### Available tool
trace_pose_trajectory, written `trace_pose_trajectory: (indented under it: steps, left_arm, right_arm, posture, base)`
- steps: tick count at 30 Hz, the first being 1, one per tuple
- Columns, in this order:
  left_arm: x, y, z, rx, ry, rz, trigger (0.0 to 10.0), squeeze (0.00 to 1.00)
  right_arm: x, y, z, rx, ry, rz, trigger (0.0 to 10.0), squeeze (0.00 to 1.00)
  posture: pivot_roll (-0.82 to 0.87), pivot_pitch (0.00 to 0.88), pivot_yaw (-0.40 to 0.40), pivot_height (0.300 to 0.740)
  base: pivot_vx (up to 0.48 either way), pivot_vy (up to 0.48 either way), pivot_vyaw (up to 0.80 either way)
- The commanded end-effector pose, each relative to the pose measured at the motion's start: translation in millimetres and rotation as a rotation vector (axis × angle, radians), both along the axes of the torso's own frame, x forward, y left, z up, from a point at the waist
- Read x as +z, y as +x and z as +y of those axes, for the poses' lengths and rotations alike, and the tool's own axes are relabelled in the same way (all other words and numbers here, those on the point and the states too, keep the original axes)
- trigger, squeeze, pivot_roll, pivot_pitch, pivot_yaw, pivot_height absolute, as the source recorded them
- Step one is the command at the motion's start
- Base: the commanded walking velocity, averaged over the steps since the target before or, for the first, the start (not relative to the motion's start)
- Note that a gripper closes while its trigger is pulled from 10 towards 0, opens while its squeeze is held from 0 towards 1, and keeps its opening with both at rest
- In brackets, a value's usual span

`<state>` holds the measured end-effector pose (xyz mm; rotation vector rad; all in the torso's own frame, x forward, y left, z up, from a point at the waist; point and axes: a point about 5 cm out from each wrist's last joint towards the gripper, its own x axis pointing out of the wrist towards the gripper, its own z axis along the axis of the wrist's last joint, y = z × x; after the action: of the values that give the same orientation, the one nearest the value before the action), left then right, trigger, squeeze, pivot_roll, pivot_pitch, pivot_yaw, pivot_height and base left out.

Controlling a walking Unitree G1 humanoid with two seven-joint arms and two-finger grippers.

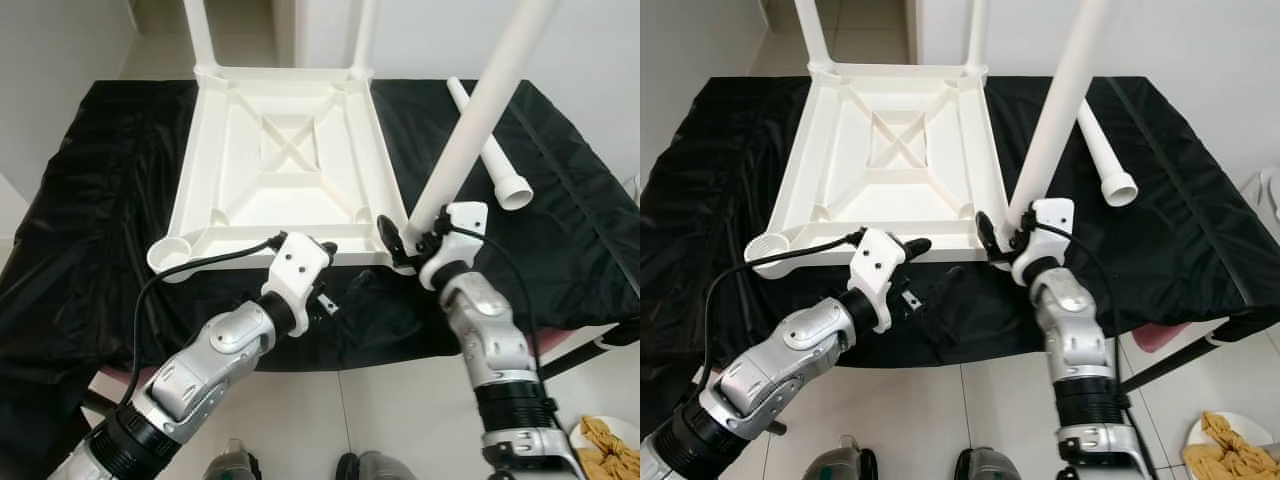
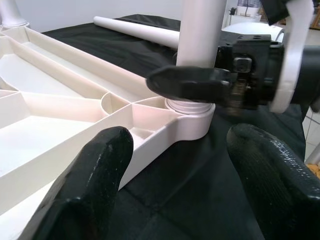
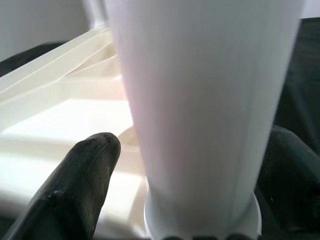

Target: Building children table

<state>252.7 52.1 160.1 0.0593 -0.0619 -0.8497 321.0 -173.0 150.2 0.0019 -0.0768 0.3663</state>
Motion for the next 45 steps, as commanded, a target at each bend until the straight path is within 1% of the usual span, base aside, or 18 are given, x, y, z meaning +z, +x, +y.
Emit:
trace_pose_trajectory:
  steps: [1,3,4,6,9,10,15,19,24,26,31,32,33,36,37,40,43,45]
  left_arm:
    - [-1.1,-10.3,-7.4,-0.251,0.023,0.005,10.0,0.0]
    - [-1.1,-10.1,-7.4,-0.251,0.023,0.005,10.0,0.0]
    - [-1.3,-10.0,-7.5,-0.252,0.023,0.005,10.0,0.0]
    - [-1.2,-9.6,-7.7,-0.254,0.024,0.004,10.0,0.0]
    - [-0.9,-9.3,-7.6,-0.255,0.024,0.003,10.0,0.0]
    - [-0.7,-9.3,-7.7,-0.256,0.024,0.003,10.0,0.0]
    - [-0.5,-9.0,-8.0,-0.259,0.024,0.002,10.0,0.0]
    - [-0.3,-8.9,-8.0,-0.261,0.024,0.002,10.0,0.0]
    - [-0.1,-9.3,-7.9,-0.262,0.025,0.002,10.0,0.0]
    - [0.3,-9.9,-8.1,-0.262,0.024,0.002,10.0,0.0]
    - [0.7,-9.8,-8.0,-0.258,0.023,0.002,10.0,0.0]
    - [0.7,-9.6,-7.8,-0.256,0.023,0.002,10.0,0.0]
    - [0.8,-9.6,-7.5,-0.254,0.023,0.002,10.0,0.0]
    - [0.9,-9.6,-7.3,-0.253,0.023,0.002,10.0,0.0]
    - [1.1,-9.4,-7.1,-0.252,0.023,0.002,10.0,0.0]
    - [1.1,-9.4,-7.1,-0.252,0.023,0.002,10.0,0.0]
    - [1.4,-9.2,-6.6,-0.248,0.023,0.001,10.0,0.0]
    - [1.6,-9.2,-6.8,-0.249,0.021,0.001,10.0,0.0]
  right_arm:
    - [-0.1,-0.5,-3.9,0.052,0.023,-0.006,10.0,0.0]
    - [0.4,-0.7,-7.4,0.079,0.02,-0.01,10.0,0.0]
    - [1.2,-0.2,-12.5,0.116,0.01,-0.014,10.0,0.0]
    - [2.5,2.2,-22.3,0.144,-0.034,-0.021,10.0,0.0]
    - [3.5,4.1,-27.7,0.168,-0.046,-0.019,10.0,0.0]
    - [3.7,5.2,-30.9,0.201,-0.067,-0.013,10.0,0.0]
    - [2.5,8.8,-35.8,0.242,-0.1,-0.002,10.0,0.0]
    - [2.6,10.6,-36.5,0.259,-0.111,0.002,10.0,0.0]
    - [1.6,16.7,-33.3,0.292,-0.127,-0.006,10.0,0.0]
    - [1.1,21.7,-26.7,0.3,-0.123,-0.015,10.0,0.0]
    - [0.5,26.2,-19.3,0.312,-0.117,-0.027,10.0,0.0]
    - [0.1,26.8,-18.1,0.317,-0.12,-0.028,9.6,0.0]
    - [-0.6,26.8,-17.1,0.33,-0.128,-0.026,3.9,0.0]
    - [-1.1,26.6,-16.8,0.339,-0.133,-0.025,3.9,0.0]
    - [-1.4,26.7,-17.8,0.339,-0.143,-0.022,0.0,0.0]
    - [-1.4,26.7,-17.8,0.339,-0.143,-0.022,0.0,0.0]
    - [-1.7,27.7,-25.0,0.328,-0.164,-0.02,0.0,0.0]
    - [-1.7,27.7,-26.7,0.327,-0.165,-0.019,0.0,0.0]
  posture:
    - [0.02,0.045,-0.027,0.74]
    - [0.02,0.041,-0.026,0.74]
    - [0.02,0.038,-0.025,0.74]
    - [0.02,0.037,-0.024,0.74]
    - [0.02,0.035,-0.022,0.74]
    - [0.02,0.035,-0.02,0.74]
    - [0.02,0.033,-0.017,0.74]
    - [0.02,0.033,-0.016,0.74]
    - [0.03,0.035,-0.014,0.74]
    - [0.03,0.036,-0.014,0.74]
    - [0.04,0.04,-0.015,0.74]
    - [0.04,0.039,-0.015,0.74]
    - [0.04,0.04,-0.015,0.74]
    - [0.04,0.04,-0.015,0.74]
    - [0.04,0.041,-0.016,0.74]
    - [0.04,0.041,-0.016,0.74]
    - [0.04,0.044,-0.015,0.74]
    - [0.04,0.053,-0.016,0.74]
  base:
    - [0.0,0.0,0.0]
    - [0.0,0.0,0.0]
    - [0.0,0.0,0.0]
    - [0.0,0.0,0.0]
    - [0.0,0.0,0.0]
    - [0.0,0.0,0.0]
    - [0.0,0.0,0.0]
    - [0.0,0.0,0.0]
    - [0.0,0.0,0.0]
    - [0.0,0.0,0.0]
    - [0.0,0.0,0.0]
    - [0.0,0.0,0.0]
    - [0.0,0.0,0.0]
    - [0.0,0.0,0.0]
    - [0.0,0.0,0.0]
    - [0.0,0.0,0.0]
    - [0.0,0.0,0.0]
    - [0.0,0.0,0.0]
